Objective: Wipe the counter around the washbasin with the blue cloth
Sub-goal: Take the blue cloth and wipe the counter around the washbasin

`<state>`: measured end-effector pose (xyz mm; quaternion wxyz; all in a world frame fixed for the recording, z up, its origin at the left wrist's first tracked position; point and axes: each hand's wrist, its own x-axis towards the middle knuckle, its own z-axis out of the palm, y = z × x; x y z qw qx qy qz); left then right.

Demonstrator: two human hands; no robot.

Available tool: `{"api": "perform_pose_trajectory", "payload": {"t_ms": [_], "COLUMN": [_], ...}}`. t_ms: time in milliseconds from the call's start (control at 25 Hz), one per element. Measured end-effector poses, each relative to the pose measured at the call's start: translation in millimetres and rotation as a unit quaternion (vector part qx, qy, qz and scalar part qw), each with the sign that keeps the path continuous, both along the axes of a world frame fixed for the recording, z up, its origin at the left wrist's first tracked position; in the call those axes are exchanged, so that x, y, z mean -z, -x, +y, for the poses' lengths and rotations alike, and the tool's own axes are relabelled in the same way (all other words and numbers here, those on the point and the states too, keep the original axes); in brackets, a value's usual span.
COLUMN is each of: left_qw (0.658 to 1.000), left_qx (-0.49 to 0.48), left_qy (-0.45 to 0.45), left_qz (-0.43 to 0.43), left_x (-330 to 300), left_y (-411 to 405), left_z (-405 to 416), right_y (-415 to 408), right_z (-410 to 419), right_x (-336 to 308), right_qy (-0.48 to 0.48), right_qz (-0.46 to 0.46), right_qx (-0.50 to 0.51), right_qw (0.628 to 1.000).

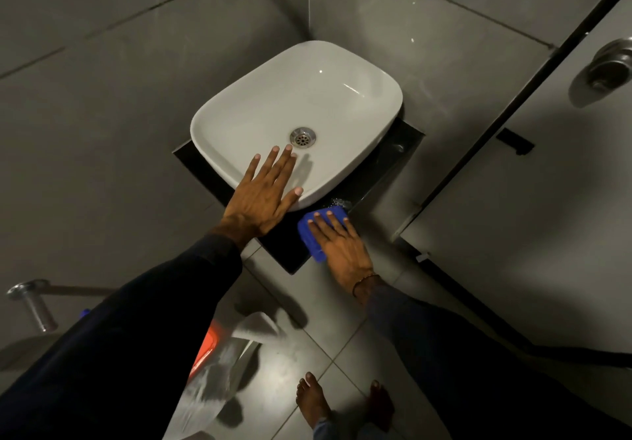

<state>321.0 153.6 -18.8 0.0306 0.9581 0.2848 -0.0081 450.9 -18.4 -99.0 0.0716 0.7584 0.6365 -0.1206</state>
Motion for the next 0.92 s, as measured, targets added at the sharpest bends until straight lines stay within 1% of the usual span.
{"api": "perform_pose_trajectory", "payload": {"t_ms": [80,120,160,200,280,360,400,520,600,640,760,800,840,920], "left_qw": [1.0,1.0,1.0,1.0,1.0,1.0,1.0,0.999,0.998,0.998,0.996,0.996,0.995,0.994], "left_qx": [0.016,0.017,0.015,0.011,0.006,0.002,-0.001,-0.022,-0.044,-0.054,-0.073,-0.078,-0.084,-0.098], "left_qy": [0.003,0.002,0.003,0.005,0.004,0.0,-0.001,-0.003,-0.005,-0.002,0.008,0.008,0.006,0.003], "left_qz": [0.009,0.011,0.011,0.011,0.014,0.021,0.025,0.036,0.04,0.042,0.047,0.048,0.048,0.043], "left_x": [-1,-2,-2,-2,-3,-3,-3,-3,-3,-3,-5,-5,-5,-4], "left_y": [1,2,2,1,0,-1,-1,-3,-4,-5,-6,-9,-12,-22], "left_z": [1,2,2,2,3,3,2,-3,-6,-8,-9,-9,-10,-13], "right_y": [-20,-19,-12,-1,8,-15,-32,-73,-77,-73,-47,-41,-39,-44], "right_z": [3,3,2,0,-8,-7,-4,6,10,9,-2,-2,3,18], "right_x": [-3,-4,-3,0,4,4,2,-9,-11,-11,-2,1,2,0], "right_qy": [-0.008,-0.012,-0.013,-0.012,0.0,-0.009,-0.013,-0.013,-0.02,-0.02,-0.006,0.002,0.006,0.001], "right_qz": [0.017,0.03,0.045,0.052,0.041,0.033,0.026,0.023,0.032,0.038,0.033,0.03,0.025,0.012], "right_qx": [0.076,0.096,0.09,0.061,-0.027,-0.069,-0.06,0.033,0.049,0.028,-0.107,-0.131,-0.135,-0.113], "right_qw": [0.997,0.995,0.995,0.997,0.999,0.997,0.998,0.999,0.998,0.999,0.994,0.991,0.99,0.994]}}
